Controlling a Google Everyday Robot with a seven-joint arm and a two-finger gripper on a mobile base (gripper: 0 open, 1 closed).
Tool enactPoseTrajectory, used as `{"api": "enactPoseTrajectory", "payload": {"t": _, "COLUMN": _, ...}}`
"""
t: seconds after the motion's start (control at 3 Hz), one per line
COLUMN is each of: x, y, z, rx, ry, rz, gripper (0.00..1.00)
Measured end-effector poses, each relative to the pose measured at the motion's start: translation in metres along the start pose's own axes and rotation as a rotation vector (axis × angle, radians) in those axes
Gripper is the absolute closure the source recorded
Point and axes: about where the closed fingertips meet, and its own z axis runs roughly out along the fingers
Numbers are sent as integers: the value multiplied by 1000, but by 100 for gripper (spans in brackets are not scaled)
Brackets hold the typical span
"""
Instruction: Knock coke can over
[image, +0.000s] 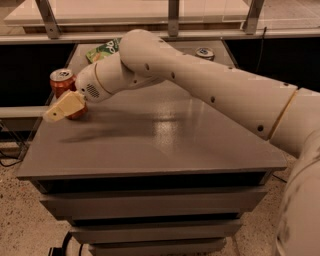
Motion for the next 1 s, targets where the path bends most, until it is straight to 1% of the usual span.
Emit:
{"api": "enactPoseTrajectory", "payload": {"t": 0.33, "x": -3, "y": -3, "z": 15, "rx": -22, "ry": -38, "rz": 11, "gripper": 41}}
{"api": "enactPoseTrajectory", "payload": {"t": 0.67, "x": -5, "y": -6, "z": 12, "rx": -46, "ry": -81, "rz": 16, "gripper": 65}}
{"api": "enactPoseTrajectory", "payload": {"t": 1.0, "x": -11, "y": -10, "z": -20, "rx": -56, "ry": -72, "rz": -21, "gripper": 88}}
